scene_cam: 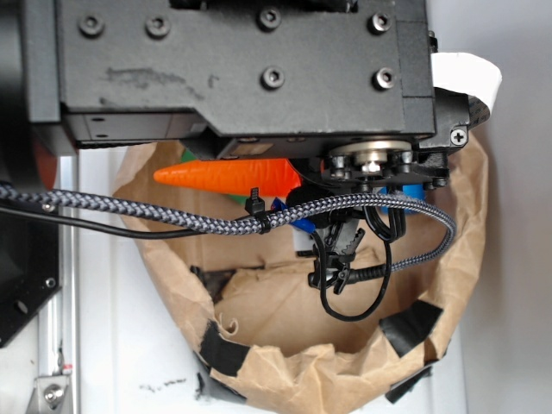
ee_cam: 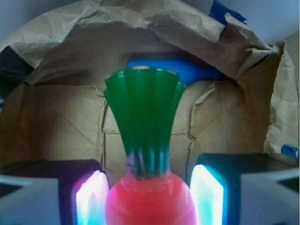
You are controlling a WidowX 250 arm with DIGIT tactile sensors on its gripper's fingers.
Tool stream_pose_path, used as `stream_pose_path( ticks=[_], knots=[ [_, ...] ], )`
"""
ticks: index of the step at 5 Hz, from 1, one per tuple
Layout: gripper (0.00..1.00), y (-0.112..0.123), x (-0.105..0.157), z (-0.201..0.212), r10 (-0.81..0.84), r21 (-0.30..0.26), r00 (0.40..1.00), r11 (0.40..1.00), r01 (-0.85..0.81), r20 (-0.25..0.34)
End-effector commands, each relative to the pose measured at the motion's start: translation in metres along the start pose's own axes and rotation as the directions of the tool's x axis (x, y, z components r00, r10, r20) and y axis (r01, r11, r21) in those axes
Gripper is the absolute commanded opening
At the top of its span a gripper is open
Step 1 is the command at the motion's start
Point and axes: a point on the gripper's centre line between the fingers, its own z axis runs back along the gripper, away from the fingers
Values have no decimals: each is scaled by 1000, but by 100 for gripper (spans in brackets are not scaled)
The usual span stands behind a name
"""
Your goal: Grab the carrot.
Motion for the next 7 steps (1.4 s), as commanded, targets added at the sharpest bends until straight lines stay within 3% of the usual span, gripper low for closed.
stream_pose_path(
  ticks=[1,7],
  knots=[
    [0,-11,3,7,-37,-17,999,999,37,26],
    [0,-7,1,9,-42,-52,999,998,44,30]
  ],
)
